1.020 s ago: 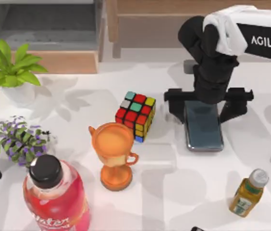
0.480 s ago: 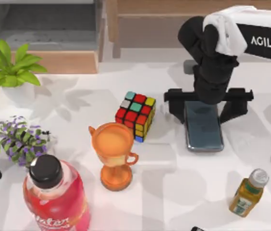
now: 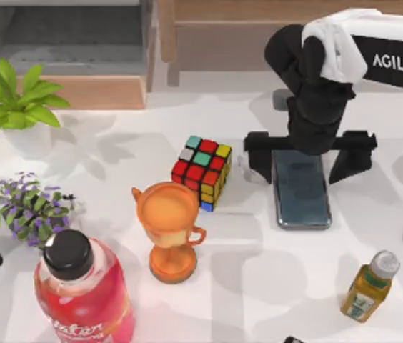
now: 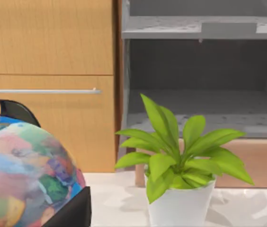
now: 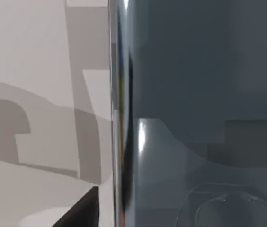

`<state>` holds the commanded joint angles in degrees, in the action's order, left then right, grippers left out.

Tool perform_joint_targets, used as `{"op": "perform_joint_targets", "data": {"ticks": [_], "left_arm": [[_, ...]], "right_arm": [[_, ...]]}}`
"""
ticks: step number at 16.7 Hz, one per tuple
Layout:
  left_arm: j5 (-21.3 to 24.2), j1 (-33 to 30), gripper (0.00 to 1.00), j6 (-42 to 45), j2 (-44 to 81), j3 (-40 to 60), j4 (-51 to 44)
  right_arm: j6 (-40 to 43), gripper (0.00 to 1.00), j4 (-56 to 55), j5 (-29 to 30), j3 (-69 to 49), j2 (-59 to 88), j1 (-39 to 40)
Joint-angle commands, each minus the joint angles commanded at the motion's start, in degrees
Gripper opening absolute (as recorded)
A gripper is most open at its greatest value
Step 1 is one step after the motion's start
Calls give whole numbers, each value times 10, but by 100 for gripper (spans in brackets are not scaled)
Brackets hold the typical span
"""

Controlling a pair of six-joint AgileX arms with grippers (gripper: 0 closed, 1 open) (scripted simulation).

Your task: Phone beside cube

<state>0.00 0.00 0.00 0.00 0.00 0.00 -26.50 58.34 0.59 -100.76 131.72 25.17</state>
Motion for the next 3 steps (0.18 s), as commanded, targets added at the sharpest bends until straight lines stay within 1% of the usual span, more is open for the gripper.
{"op": "perform_joint_targets", "data": {"ticks": [3], "left_arm": [[0, 0, 100, 0, 0, 0, 0]], "right_arm": [[0, 100, 0, 0, 0, 0, 0]]}}
